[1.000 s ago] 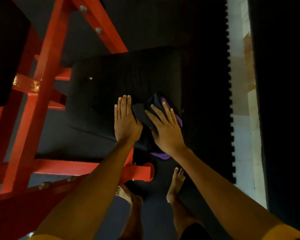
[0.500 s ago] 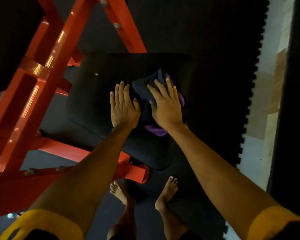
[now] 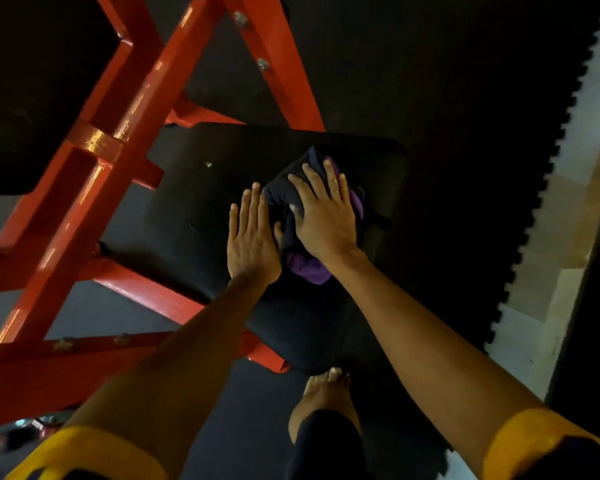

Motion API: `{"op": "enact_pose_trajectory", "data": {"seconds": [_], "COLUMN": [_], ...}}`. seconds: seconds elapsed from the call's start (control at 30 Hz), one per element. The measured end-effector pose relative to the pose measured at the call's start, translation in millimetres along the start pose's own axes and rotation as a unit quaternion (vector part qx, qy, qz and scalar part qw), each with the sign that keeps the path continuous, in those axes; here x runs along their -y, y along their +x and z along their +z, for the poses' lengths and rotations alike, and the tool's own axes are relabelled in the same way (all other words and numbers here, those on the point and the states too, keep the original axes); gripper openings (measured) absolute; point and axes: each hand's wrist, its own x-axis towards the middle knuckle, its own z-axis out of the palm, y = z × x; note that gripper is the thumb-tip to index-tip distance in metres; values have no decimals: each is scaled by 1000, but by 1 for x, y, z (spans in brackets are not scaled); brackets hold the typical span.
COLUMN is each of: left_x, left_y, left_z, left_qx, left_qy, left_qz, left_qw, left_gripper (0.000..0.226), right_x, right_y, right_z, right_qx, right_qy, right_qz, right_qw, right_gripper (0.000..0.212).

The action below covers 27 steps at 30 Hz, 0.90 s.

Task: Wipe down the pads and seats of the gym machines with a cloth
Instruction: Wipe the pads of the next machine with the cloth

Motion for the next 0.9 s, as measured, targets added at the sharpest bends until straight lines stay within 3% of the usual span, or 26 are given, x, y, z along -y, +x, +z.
{"op": "enact_pose_trajectory", "data": {"seconds": [0.2,0.5,0.73,0.9], "left_x": [-6,-8,-13,-14], "left_y": [-2,0,-3,-3], "left_z": [-4,-6,-8,-10], "left_qx": [7,23,37,34], "left_qy": [-13,9,2,-1], "left_qz": [-7,-19,-45,-58], "left_qw": [1000,1000,998,998], "left_gripper": [67,65,65,65], "right_x": [-20,-11,-37,-11], "right_y": [-71,61,-8,66], "right_z": [-9,-7,-23,-13], "right_qx": [4,41,50,104], "right_qy": [-5,-2,-7,-28], "right_qz": [-69,-58,-105,-105], "right_qw": [998,997,993,989], "right_gripper": [61,55,62,62]}}
